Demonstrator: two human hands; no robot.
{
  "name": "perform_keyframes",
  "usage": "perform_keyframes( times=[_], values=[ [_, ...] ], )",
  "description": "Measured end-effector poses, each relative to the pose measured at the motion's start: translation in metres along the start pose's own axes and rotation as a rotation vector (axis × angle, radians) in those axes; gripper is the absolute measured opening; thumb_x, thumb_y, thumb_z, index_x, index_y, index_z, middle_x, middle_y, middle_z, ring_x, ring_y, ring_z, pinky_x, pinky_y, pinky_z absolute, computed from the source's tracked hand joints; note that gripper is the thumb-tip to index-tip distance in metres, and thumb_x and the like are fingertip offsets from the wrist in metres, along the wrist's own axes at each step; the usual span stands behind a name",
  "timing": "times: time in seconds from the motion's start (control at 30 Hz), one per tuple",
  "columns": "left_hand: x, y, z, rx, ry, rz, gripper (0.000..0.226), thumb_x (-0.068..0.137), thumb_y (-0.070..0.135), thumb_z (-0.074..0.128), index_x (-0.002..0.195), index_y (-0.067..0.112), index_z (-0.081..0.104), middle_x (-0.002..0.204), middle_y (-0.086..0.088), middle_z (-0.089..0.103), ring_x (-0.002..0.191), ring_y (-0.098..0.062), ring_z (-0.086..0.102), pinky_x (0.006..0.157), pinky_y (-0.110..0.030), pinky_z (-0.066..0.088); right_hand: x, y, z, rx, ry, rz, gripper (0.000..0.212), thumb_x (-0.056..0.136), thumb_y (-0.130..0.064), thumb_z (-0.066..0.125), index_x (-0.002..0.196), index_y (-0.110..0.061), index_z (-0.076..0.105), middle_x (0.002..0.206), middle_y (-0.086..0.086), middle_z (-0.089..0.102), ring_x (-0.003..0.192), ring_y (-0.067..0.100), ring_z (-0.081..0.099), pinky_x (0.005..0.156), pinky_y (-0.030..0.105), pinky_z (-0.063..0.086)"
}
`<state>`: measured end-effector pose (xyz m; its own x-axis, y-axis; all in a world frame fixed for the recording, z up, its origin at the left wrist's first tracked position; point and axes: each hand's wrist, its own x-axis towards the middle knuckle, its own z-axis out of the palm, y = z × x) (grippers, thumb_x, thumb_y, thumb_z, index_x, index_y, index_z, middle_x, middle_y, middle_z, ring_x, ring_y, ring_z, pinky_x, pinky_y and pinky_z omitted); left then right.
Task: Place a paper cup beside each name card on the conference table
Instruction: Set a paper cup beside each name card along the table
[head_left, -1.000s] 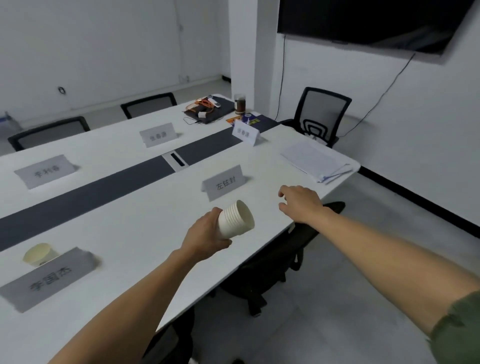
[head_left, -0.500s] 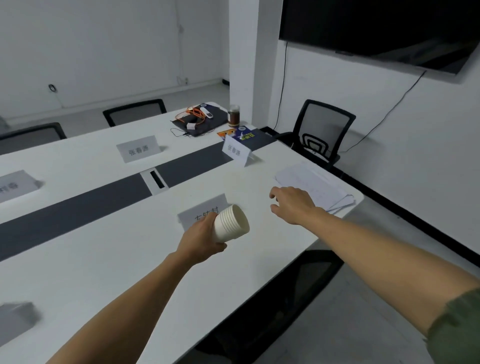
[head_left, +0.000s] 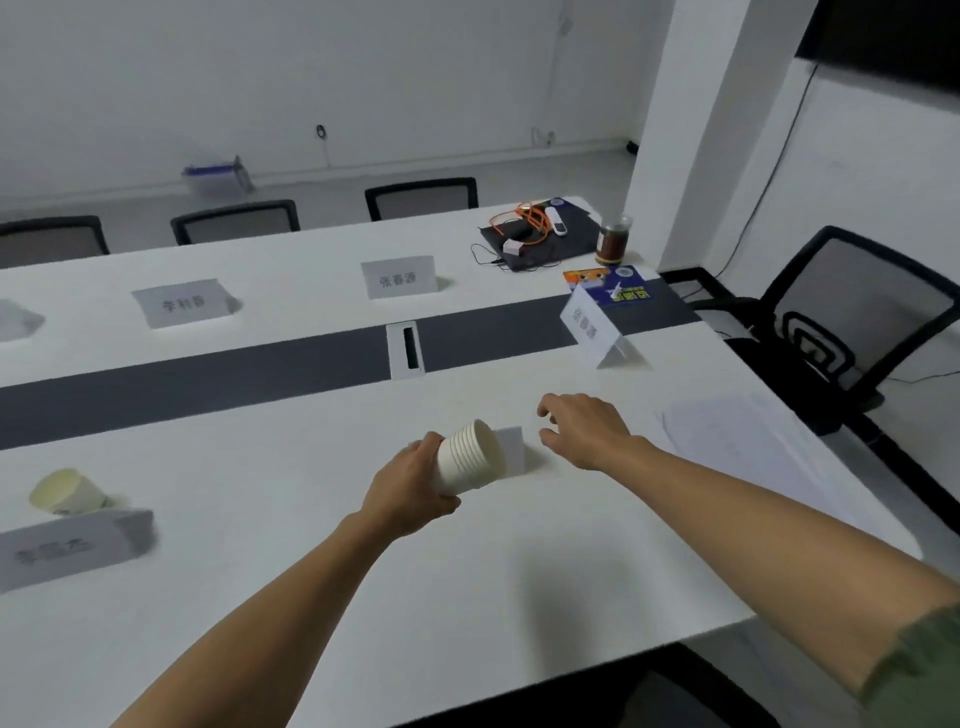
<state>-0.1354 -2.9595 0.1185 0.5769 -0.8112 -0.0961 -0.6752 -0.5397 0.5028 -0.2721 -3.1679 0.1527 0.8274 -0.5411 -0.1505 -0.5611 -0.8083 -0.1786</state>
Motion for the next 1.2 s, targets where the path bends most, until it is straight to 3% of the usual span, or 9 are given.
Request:
perform_keyframes(
  times=[0.13, 0.23, 0.3, 0.37, 0.53, 0.83, 1.0, 1.2],
  values=[
    [0.004, 0.015, 0.006, 0.019, 0.041, -0.11, 0.065, 0.066, 0.028, 0.086, 0.119, 0.027, 0.048, 0.111, 0.006, 0.061, 0.096, -0.017, 0.059, 0.08, -0.031, 0.057, 0.029, 0.002, -0.002, 0.137, -0.047, -0.122, 0.033, 0.095, -0.034, 0.058, 0.126, -0.02, 0.057, 0.122, 0.001, 0.067, 0.103, 0.022, 0.063, 0.085, 0.034, 0.053],
    [0.002, 0.023, 0.009, 0.026, 0.067, -0.159, 0.065, 0.065, 0.028, 0.086, 0.119, 0.028, 0.048, 0.11, 0.006, 0.062, 0.094, -0.016, 0.059, 0.078, -0.03, 0.057, 0.043, 0.0, -0.001, 0.374, -0.088, -0.153, 0.019, 0.091, -0.028, 0.064, 0.107, -0.019, 0.068, 0.103, -0.001, 0.071, 0.09, 0.017, 0.066, 0.082, 0.036, 0.057],
    [0.001, 0.028, 0.009, 0.036, 0.08, -0.184, 0.066, 0.065, 0.028, 0.086, 0.119, 0.029, 0.049, 0.11, 0.007, 0.063, 0.093, -0.016, 0.059, 0.077, -0.029, 0.056, 0.048, -0.003, -0.002, 0.542, -0.153, -0.172, 0.009, 0.089, -0.022, 0.068, 0.095, -0.015, 0.072, 0.091, 0.0, 0.072, 0.08, 0.015, 0.067, 0.072, 0.032, 0.058],
    [0.001, 0.032, 0.007, 0.044, 0.092, -0.196, 0.065, 0.065, 0.028, 0.086, 0.119, 0.028, 0.049, 0.11, 0.006, 0.063, 0.093, -0.016, 0.059, 0.077, -0.029, 0.057, 0.051, -0.006, -0.005, 0.673, -0.239, -0.175, 0.009, 0.088, -0.017, 0.07, 0.094, -0.01, 0.073, 0.089, 0.004, 0.072, 0.075, 0.014, 0.068, 0.063, 0.026, 0.055],
    [0.009, 0.039, -0.002, 0.043, 0.118, -0.188, 0.064, 0.067, 0.027, 0.086, 0.12, 0.027, 0.05, 0.113, 0.005, 0.062, 0.095, -0.017, 0.059, 0.079, -0.03, 0.057, 0.056, -0.001, -0.016, 0.844, -0.326, -0.165, 0.012, 0.087, -0.011, 0.071, 0.097, -0.004, 0.073, 0.091, 0.01, 0.074, 0.074, 0.015, 0.069, 0.063, 0.027, 0.056],
    [0.01, 0.043, -0.002, -0.04, 0.128, -0.123, 0.065, 0.066, 0.027, 0.086, 0.12, 0.028, 0.049, 0.113, 0.007, 0.062, 0.098, -0.018, 0.061, 0.079, -0.031, 0.058, 0.055, 0.004, -0.024, 0.981, -0.442, -0.102, 0.006, 0.086, -0.006, 0.072, 0.089, -0.001, 0.072, 0.084, 0.011, 0.071, 0.07, 0.015, 0.067, 0.062, 0.024, 0.056],
    [0.008, 0.034, 0.002, -0.073, 0.093, -0.115, 0.064, 0.065, 0.026, 0.086, 0.118, 0.029, 0.049, 0.11, 0.008, 0.062, 0.095, -0.018, 0.059, 0.074, -0.029, 0.055, 0.054, 0.004, -0.022, 0.934, -0.488, -0.117, 0.008, 0.087, -0.003, 0.068, 0.092, 0.002, 0.073, 0.082, 0.011, 0.073, 0.067, 0.014, 0.07, 0.063, 0.023, 0.057],
    [0.004, 0.005, 0.004, -0.132, 0.083, -0.208, 0.061, 0.065, 0.025, 0.084, 0.114, 0.031, 0.048, 0.106, 0.008, 0.063, 0.092, -0.02, 0.061, 0.076, -0.038, 0.057, 0.066, -0.001, -0.024, 1.033, -0.496, -0.047, 0.008, 0.09, -0.003, 0.066, 0.095, 0.003, 0.068, 0.077, 0.011, 0.069, 0.06, 0.015, 0.066, 0.058, 0.024, 0.055]
  ],
)
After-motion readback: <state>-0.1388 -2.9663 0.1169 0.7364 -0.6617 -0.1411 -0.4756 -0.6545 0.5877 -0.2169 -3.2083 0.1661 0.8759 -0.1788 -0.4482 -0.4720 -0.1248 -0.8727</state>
